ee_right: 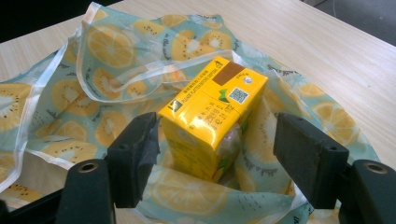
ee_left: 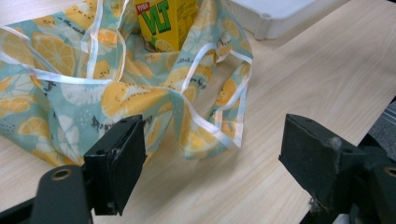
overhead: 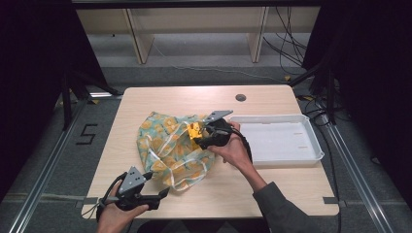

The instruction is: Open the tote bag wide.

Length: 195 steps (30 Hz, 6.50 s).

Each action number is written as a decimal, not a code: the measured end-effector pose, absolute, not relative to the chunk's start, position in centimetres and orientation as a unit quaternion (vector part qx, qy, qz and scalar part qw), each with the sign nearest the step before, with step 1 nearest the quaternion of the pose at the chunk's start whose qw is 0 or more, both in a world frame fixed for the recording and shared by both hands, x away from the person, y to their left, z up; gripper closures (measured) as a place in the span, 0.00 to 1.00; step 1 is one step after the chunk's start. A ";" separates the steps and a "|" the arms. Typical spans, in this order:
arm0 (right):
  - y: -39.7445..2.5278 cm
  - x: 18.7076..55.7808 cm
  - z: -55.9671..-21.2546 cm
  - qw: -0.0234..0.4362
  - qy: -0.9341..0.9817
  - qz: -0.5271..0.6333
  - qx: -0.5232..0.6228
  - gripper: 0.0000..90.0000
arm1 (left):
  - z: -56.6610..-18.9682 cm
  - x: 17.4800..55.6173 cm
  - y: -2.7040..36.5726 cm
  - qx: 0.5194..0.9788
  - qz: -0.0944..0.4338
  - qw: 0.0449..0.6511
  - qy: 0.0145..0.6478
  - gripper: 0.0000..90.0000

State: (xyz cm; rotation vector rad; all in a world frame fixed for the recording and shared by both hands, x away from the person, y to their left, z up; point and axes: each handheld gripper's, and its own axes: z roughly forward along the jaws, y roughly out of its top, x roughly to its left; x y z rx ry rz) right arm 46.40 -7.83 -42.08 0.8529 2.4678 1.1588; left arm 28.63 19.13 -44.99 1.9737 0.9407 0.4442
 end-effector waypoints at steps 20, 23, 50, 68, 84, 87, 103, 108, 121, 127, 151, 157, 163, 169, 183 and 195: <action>-6.8 46.4 -42.6 0.151 0.857 0.395 0.295 0.35 | -48.4 26.4 19.5 0.803 0.194 0.404 0.394 0.22; -6.4 46.4 -42.7 0.140 0.858 0.388 0.307 0.34 | -48.4 26.5 19.6 0.804 0.197 0.403 0.390 0.22; -3.4 48.6 -44.2 0.148 0.850 0.366 0.349 0.27 | -48.9 26.6 19.4 0.821 0.181 0.383 0.384 0.22; -3.5 48.4 -44.5 0.159 0.838 0.362 0.376 0.53 | -49.1 26.6 19.0 0.819 0.172 0.387 0.387 0.22; -3.6 48.9 -45.0 0.168 0.849 0.367 0.341 0.55 | -49.2 26.7 18.9 0.820 0.178 0.386 0.383 0.22; -3.7 48.9 -45.0 0.169 0.850 0.370 0.336 0.56 | -49.2 26.8 18.9 0.819 0.175 0.390 0.384 0.22; -3.7 47.9 -41.6 0.193 0.841 0.396 0.313 0.58 | -49.4 26.9 18.9 0.821 0.171 0.390 0.381 0.22; -4.4 47.3 -39.0 0.193 0.837 0.424 0.287 0.58 | -49.2 27.0 19.0 0.829 0.170 0.380 0.374 0.22; -7.8 44.0 -35.3 0.188 0.831 0.452 0.264 0.58 | -49.3 27.2 19.0 0.818 0.178 0.391 0.383 0.22; -10.2 43.0 -35.7 0.195 0.831 0.452 0.260 0.58 | -49.2 27.2 19.1 0.815 0.176 0.391 0.389 0.22; -17.9 42.1 -37.3 0.226 0.808 0.442 0.317 0.58 | -49.1 27.4 19.4 0.818 0.184 0.393 0.378 0.22; -19.1 42.4 -37.8 0.226 0.807 0.439 0.324 0.58 | -49.2 27.4 19.4 0.814 0.177 0.398 0.384 0.22; -20.0 42.9 -38.8 0.229 0.811 0.428 0.326 0.58 | -49.2 27.4 19.4 0.815 0.178 0.398 0.381 0.22; -20.3 43.2 -39.9 0.221 0.811 0.431 0.327 0.58 | -49.1 27.5 19.5 0.817 0.180 0.398 0.376 0.22; -21.1 44.1 -41.7 0.215 0.816 0.423 0.330 0.58 | -49.1 27.4 19.3 0.815 0.173 0.399 0.383 0.22; -21.8 44.5 -42.5 0.214 0.814 0.424 0.336 0.57 | -49.0 27.5 19.4 0.822 0.176 0.393 0.372 0.22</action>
